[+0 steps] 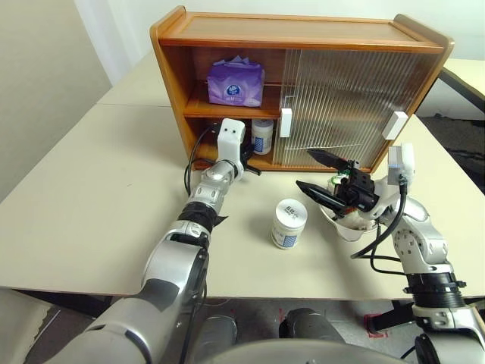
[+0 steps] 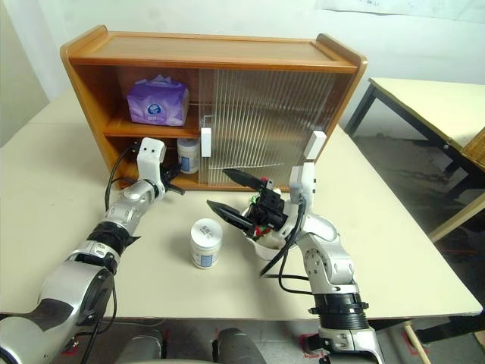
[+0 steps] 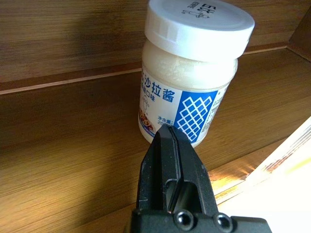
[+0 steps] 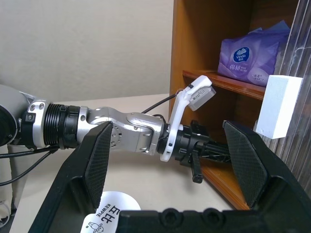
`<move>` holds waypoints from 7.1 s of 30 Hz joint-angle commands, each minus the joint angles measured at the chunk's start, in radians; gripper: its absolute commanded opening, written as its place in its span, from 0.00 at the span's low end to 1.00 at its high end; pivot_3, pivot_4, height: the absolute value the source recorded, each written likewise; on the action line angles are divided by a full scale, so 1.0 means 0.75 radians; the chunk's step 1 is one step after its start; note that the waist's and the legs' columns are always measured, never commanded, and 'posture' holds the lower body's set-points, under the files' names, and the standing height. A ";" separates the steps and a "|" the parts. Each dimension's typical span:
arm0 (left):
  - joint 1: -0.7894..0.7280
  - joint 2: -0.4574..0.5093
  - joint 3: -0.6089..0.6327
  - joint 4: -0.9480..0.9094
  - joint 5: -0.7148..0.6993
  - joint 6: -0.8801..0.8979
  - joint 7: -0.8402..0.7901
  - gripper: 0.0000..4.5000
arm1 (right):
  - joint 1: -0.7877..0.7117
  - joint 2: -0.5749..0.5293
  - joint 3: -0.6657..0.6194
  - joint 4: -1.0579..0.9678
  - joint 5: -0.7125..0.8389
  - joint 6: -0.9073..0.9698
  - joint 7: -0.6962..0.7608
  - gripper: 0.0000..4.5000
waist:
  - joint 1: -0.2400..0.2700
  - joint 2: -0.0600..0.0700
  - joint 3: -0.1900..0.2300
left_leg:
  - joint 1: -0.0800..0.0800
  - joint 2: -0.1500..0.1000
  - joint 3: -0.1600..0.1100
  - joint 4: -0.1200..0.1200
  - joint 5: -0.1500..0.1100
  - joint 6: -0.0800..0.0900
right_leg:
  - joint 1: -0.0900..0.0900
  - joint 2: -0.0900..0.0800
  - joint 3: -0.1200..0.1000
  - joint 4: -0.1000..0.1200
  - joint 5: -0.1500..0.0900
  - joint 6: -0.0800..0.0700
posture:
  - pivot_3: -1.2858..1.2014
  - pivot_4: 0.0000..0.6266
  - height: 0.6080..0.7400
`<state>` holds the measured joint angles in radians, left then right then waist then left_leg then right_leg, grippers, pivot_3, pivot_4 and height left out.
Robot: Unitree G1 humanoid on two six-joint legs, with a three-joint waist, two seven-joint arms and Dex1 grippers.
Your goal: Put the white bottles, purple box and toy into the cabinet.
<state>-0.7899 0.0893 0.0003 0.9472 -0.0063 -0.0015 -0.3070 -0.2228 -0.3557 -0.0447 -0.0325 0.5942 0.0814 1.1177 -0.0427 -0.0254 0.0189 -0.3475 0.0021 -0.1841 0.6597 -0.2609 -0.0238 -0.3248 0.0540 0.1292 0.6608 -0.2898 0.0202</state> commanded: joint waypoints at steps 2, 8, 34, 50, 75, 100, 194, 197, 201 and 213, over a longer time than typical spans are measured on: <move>0.028 0.028 0.006 -0.038 -0.003 -0.003 -0.009 0.00 | -0.010 -0.004 0.010 -0.002 -0.006 -0.008 0.011 1.00 | -0.001 0.000 0.000 | 0.000 0.000 0.000 0.000 0.000 0.000 | 0.000 0.000 0.000 0.000 0.000 0.000 | 0.47 0.00 1.00; 0.238 0.108 0.012 -0.376 -0.047 0.104 -0.082 0.00 | -0.010 0.000 0.012 0.006 -0.006 -0.012 0.018 1.00 | -0.012 0.000 0.000 | 0.000 0.000 0.000 -0.001 0.000 0.000 | 0.000 0.000 0.000 0.000 -0.001 0.000 | 0.47 0.00 1.00; 0.620 0.499 -0.305 -0.980 -0.336 0.003 -1.298 1.00 | -0.042 -0.011 0.012 0.049 -0.008 -0.013 0.047 1.00 | 0.014 0.002 -0.001 | -0.004 0.006 -0.002 -0.003 -0.006 -0.007 | -0.011 -0.001 -0.002 0.006 0.002 -0.022 | 0.48 0.00 1.00; 0.522 0.362 -0.487 -0.869 -0.214 0.032 -1.281 1.00 | -0.034 -0.028 0.021 0.026 -0.025 -0.004 0.036 1.00 | 0.006 0.003 -0.002 | -0.005 0.006 -0.002 -0.002 -0.007 -0.006 | -0.011 -0.001 -0.001 0.005 -0.003 -0.011 | 0.47 0.00 1.00; 0.525 0.316 -0.302 -0.695 -0.196 -0.119 -0.999 0.70 | -0.014 -0.037 0.025 0.001 -0.018 0.006 0.024 1.00 | -0.015 0.007 -0.004 | -0.004 0.006 -0.002 -0.002 -0.007 -0.005 | -0.010 0.000 -0.001 0.006 -0.007 -0.004 | 0.47 0.00 1.00; 0.148 0.208 0.031 -0.101 -0.104 -0.244 -0.236 0.70 | -0.032 -0.042 0.028 0.022 -0.022 0.007 0.052 1.00 | 0.000 0.007 -0.004 | -0.003 0.002 -0.002 0.000 -0.007 -0.004 | -0.005 0.000 0.000 0.003 -0.003 -0.006 | 0.47 0.00 1.00; -0.136 0.047 0.207 0.430 -0.026 -0.252 0.191 1.00 | -0.060 0.005 0.052 0.047 -0.035 -0.028 0.047 1.00 | -0.006 0.007 -0.004 | 0.000 0.000 0.000 0.002 -0.004 -0.002 | 0.000 0.000 0.000 0.001 -0.004 0.002 | 0.47 0.00 1.00; -0.133 0.048 0.216 0.416 -0.037 -0.262 0.188 1.00 | -0.057 0.006 0.052 0.046 -0.036 -0.028 0.045 1.00 | -0.005 0.007 -0.004 | 0.000 0.000 0.000 0.002 -0.003 -0.002 | 0.000 0.000 0.000 0.001 -0.004 0.002 | 0.47 0.00 1.00; -0.117 0.052 0.214 0.396 -0.044 -0.272 0.178 1.00 | -0.053 0.005 0.049 0.040 -0.034 -0.027 0.041 1.00 | -0.006 0.007 -0.004 | 0.001 0.000 0.000 0.002 -0.003 -0.002 | 0.000 0.000 0.000 0.001 -0.004 0.001 | 0.47 0.00 1.00; 0.115 0.032 0.178 0.062 -0.069 -0.251 0.115 1.00 | -0.065 0.011 0.052 0.056 -0.039 -0.035 0.039 1.00 | -0.005 0.007 -0.004 | 0.000 0.000 0.000 0.002 -0.004 -0.002 | 0.001 0.000 0.000 0.001 -0.002 -0.002 | 0.47 0.00 1.00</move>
<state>-0.7230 0.1169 0.1424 1.0448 -0.0520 -0.2081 -0.2107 -0.2630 -0.3509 -0.0149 0.0037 0.5764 0.0645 1.1472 -0.0468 -0.0203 0.0161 -0.3472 0.0022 -0.1839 0.6614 -0.2635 -0.0256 -0.3243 0.0544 0.1293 0.6618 -0.2908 0.0184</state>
